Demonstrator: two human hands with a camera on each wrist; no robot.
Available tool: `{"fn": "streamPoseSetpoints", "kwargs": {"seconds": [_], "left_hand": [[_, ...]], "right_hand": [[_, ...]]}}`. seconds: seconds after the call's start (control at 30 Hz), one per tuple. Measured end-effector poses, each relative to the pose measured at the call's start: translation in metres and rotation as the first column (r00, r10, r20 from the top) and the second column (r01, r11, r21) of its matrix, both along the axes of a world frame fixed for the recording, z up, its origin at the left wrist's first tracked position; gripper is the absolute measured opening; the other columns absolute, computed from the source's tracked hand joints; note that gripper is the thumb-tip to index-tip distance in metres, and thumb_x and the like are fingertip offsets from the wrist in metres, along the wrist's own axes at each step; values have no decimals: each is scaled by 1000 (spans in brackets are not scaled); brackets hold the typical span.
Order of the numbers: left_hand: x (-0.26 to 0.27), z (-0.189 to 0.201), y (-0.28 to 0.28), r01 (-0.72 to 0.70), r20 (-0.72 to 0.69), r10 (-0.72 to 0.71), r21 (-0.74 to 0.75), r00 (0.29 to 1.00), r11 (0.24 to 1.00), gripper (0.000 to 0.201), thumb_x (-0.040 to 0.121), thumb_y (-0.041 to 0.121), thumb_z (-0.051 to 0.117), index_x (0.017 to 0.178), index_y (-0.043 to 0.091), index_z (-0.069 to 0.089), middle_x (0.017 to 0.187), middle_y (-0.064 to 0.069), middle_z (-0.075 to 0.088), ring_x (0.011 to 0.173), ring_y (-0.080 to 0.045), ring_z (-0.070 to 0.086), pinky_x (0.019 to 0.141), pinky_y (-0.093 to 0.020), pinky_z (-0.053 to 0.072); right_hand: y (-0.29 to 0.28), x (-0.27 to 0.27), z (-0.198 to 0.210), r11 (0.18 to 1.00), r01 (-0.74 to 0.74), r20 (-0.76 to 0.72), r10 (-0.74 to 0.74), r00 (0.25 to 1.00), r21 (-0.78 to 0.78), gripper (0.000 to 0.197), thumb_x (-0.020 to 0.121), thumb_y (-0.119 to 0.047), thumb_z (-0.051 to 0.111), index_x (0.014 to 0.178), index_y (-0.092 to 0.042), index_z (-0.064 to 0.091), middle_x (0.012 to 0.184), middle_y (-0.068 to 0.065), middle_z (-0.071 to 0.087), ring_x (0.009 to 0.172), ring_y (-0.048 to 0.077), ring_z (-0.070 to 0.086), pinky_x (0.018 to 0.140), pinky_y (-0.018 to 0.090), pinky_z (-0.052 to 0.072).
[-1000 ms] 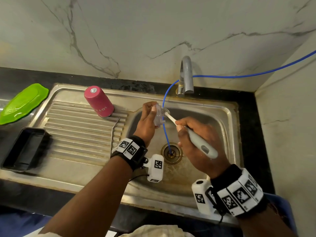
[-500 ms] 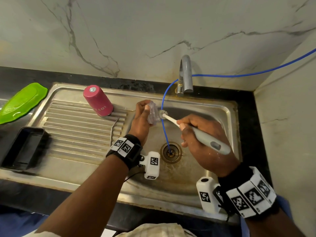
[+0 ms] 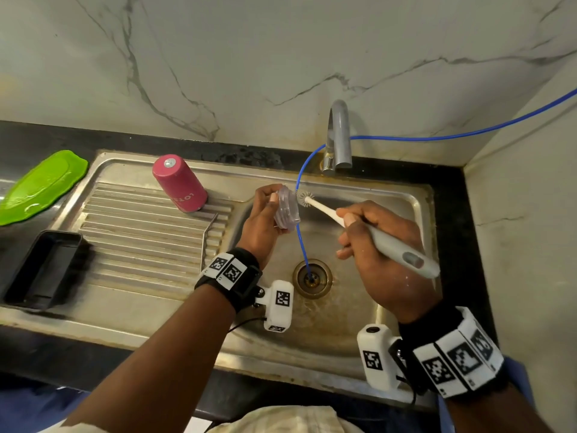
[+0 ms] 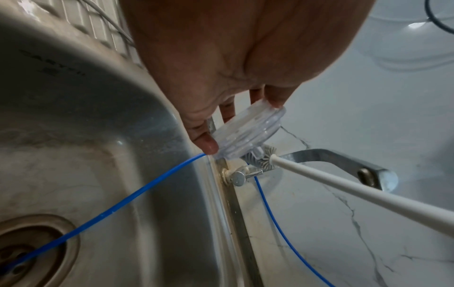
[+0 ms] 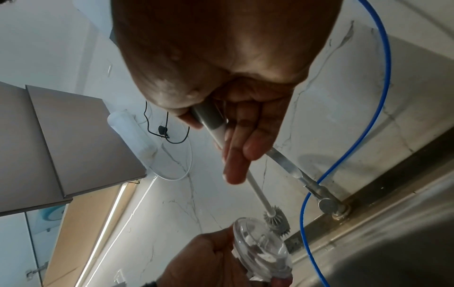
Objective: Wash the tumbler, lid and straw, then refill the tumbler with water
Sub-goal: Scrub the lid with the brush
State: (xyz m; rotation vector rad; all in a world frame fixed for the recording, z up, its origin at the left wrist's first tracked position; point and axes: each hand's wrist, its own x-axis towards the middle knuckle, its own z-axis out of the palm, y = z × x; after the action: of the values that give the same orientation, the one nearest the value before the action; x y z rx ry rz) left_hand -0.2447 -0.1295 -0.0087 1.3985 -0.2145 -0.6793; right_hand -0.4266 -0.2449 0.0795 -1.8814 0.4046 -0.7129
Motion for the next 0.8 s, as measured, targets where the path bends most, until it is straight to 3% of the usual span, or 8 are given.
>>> {"fn": "streamPoseSetpoints", "kwargs": {"seconds": [0.17,0.27,0.4,0.53,0.63,0.8], "left_hand": [[2,-1,0,14,-21,-15,-27,1000,1000,30,100,36,43,122,25,61,119,-6,68,103,-26,64,76,-38,54],[5,-2,3,31,68,-33,19,997,999,30,102,35,42,122,24,63,118,-5,69,106,-24,64,85,-40,52],[2,-1,1,114,254,-130,74,959,991,31,106,33,39,123,17,60,112,-1,67,105,-13,62,95,-29,49],[-2,0,-3,183,328,-213,120,920,976,35,105,24,38,128,4,56,121,-13,64,110,-12,59,99,-24,46],[-2,-2,-2,174,333,-194,90,923,981,36,106,24,37,129,2,55,123,-17,64,110,-12,60,99,-23,47],[5,2,-7,107,302,-121,61,945,992,30,106,33,37,121,16,55,110,-2,63,101,-11,61,89,-24,48]], "right_hand": [[5,-4,2,998,-6,35,8,999,-65,26,105,-25,56,104,-6,73,78,1,68,61,23,69,54,49,56],[4,-8,7,996,-17,24,19,1000,-84,20,105,-20,58,103,-6,73,79,0,68,60,22,70,54,46,55],[5,-10,16,988,-80,20,83,996,-131,16,104,-14,59,104,-4,71,85,-6,69,64,17,72,56,35,56],[-6,1,6,985,-89,-67,80,995,-149,15,106,-18,59,103,-8,70,82,-8,68,67,18,71,58,40,59],[-15,10,0,988,-82,-150,61,987,-132,16,106,-21,58,102,-13,71,79,-7,69,67,16,72,61,43,59],[-16,7,11,978,-148,-103,133,986,-149,13,106,-15,59,102,-10,71,79,-8,69,70,19,72,62,42,60]]}}
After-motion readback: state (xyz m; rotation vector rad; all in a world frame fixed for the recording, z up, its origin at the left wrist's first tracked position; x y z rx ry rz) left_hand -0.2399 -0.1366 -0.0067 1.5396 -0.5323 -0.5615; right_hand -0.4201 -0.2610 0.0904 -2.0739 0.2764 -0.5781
